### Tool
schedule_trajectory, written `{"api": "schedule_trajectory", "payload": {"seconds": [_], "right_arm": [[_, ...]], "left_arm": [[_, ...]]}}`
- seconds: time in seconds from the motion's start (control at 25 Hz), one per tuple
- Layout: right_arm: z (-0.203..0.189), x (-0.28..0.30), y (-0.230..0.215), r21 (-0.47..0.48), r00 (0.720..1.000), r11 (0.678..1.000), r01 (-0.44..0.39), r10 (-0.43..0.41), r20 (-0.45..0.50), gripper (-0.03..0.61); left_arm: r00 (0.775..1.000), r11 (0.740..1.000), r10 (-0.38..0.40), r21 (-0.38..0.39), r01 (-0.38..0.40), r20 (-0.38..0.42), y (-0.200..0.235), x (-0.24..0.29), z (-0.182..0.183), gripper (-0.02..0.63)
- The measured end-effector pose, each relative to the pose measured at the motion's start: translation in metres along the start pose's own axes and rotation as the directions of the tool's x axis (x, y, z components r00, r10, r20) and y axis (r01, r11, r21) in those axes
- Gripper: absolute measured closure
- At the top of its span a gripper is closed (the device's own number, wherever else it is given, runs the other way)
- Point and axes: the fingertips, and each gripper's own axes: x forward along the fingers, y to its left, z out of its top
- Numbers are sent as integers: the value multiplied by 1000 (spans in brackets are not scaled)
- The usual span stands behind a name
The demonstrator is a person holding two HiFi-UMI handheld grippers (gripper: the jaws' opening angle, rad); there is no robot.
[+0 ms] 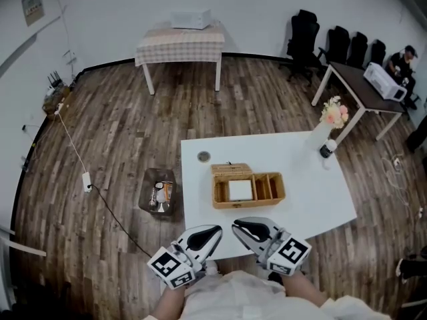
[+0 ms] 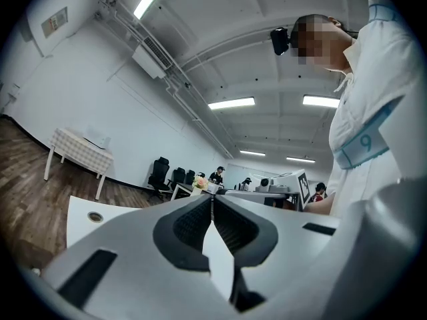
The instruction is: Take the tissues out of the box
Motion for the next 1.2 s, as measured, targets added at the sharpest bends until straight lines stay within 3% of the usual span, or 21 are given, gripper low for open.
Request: {"api": "schedule_trajectory", "payload": {"seconds": [0.16, 0.4, 0.76, 1.2], "right_arm": [[-1, 10, -17, -14, 999, 1000, 8, -9, -52, 530], [-15, 8, -49, -84, 985, 996, -23, 8, -174, 444], [-14, 7, -105, -133, 964, 981, -142, 107, -242, 407], [-58, 26, -153, -198, 890, 942, -269, 165, -425, 383]], "left_arm": [[1000, 1000, -18, 3, 18, -21, 20, 7, 1, 612], [1000, 1000, -4, -22, 4, -15, 35, 32, -2, 612], [998, 998, 64, -6, -64, 5, 45, 78, 3, 612], [990, 990, 142, -24, -142, -5, 51, 97, -12, 612]]}}
